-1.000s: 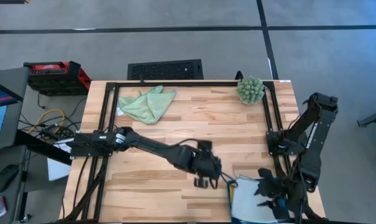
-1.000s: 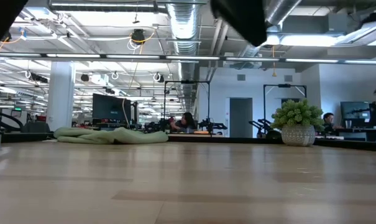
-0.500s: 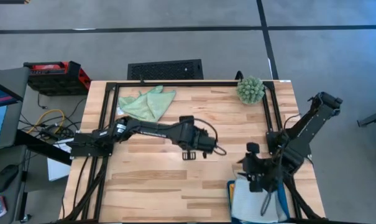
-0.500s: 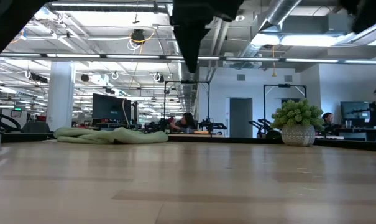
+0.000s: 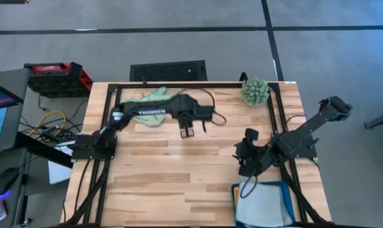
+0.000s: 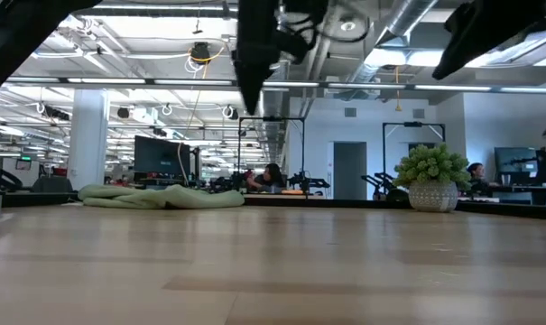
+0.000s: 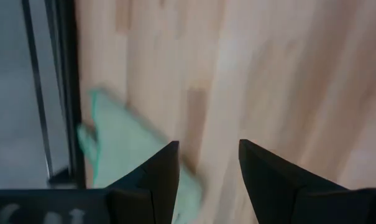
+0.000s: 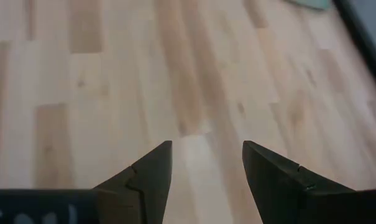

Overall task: Fold microfiber towels
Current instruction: Fold the green towel

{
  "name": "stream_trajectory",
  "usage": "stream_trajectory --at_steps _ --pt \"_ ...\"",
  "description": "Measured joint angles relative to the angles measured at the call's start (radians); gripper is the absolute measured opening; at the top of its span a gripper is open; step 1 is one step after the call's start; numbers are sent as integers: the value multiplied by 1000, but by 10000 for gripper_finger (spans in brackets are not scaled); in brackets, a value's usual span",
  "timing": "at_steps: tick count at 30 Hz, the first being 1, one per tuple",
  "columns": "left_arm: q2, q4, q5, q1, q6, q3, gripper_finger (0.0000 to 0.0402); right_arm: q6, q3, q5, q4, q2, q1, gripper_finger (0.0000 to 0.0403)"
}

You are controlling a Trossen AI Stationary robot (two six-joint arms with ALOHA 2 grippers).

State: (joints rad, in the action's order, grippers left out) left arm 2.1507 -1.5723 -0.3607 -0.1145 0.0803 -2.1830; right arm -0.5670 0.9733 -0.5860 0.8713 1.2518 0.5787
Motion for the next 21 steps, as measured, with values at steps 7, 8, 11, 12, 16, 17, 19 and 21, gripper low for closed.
stream_trajectory --at_steps 7,8,11,12,16,17,19,21 --pt "-154 79 21 -153 -15 280 158 0 0 -82 10 0 -83 218" --pt "-174 103 35 -173 -34 317 158 0 0 -92 10 0 -96 218" --pt "-232 192 117 -239 -99 417 158 0 0 -98 10 0 -135 218" --pt "-247 220 154 -262 -124 444 158 0 0 -98 8 0 -147 218" --pt "-283 291 284 -370 -206 526 158 0 0 -98 5 0 -181 218" --pt "-287 303 304 -400 -227 540 158 0 0 -97 4 0 -188 218" --pt "-288 314 332 -460 -267 561 158 0 0 -97 4 0 -196 218" --pt "-288 336 348 -514 -303 586 158 0 0 -97 4 0 -202 218"
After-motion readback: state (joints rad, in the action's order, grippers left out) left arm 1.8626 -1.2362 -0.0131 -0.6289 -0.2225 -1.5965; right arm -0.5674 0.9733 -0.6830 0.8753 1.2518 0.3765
